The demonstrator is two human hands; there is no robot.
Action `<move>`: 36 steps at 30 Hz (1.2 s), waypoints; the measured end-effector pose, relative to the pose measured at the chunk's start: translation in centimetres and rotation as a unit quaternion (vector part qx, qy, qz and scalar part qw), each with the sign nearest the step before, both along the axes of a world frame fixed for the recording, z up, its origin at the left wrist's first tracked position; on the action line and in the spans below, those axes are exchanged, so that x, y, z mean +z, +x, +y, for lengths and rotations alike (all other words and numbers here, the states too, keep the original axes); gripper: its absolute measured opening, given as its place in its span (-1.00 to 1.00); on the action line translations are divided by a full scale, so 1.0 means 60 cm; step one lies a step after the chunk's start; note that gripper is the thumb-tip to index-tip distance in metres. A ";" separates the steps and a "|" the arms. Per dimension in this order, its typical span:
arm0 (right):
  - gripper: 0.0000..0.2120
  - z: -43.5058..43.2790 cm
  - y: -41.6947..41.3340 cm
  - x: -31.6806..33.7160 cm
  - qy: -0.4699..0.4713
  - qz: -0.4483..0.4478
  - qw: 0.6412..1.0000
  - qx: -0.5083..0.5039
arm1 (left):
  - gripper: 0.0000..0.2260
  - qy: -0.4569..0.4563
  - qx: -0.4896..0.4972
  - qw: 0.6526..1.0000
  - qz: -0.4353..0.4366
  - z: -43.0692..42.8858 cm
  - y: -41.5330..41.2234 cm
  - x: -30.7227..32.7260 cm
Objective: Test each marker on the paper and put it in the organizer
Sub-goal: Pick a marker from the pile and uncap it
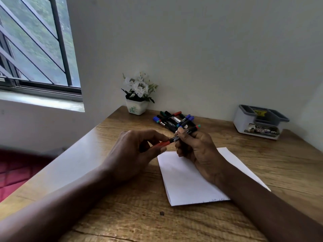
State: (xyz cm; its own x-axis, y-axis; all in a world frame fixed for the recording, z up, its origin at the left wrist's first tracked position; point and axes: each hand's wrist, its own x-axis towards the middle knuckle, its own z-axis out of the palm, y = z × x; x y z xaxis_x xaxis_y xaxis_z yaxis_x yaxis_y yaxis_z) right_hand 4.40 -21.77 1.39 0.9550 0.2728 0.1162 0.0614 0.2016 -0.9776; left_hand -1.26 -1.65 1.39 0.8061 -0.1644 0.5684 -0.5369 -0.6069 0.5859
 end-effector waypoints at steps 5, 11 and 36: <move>-0.82 0.003 0.002 -0.005 0.018 0.030 0.999 0.004 | -0.84 -0.020 -0.040 0.998 0.042 0.002 0.011 0.001; -0.82 0.003 -0.006 -0.001 0.011 0.025 1.000 0.015 | -0.78 -0.022 -0.079 0.994 0.070 0.003 0.008 0.001; -0.74 -0.006 -0.006 0.007 0.112 0.019 0.993 -0.031 | -0.84 0.141 0.079 0.981 0.102 0.034 0.146 0.047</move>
State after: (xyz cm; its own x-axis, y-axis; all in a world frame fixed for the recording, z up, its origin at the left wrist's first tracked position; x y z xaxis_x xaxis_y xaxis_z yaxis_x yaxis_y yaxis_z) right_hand 4.06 -22.12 1.80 0.9740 0.1842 0.1317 0.0453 0.4110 -0.9105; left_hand 7.51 0.37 4.23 0.9270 -0.1551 0.3414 -0.3107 -0.8274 0.4678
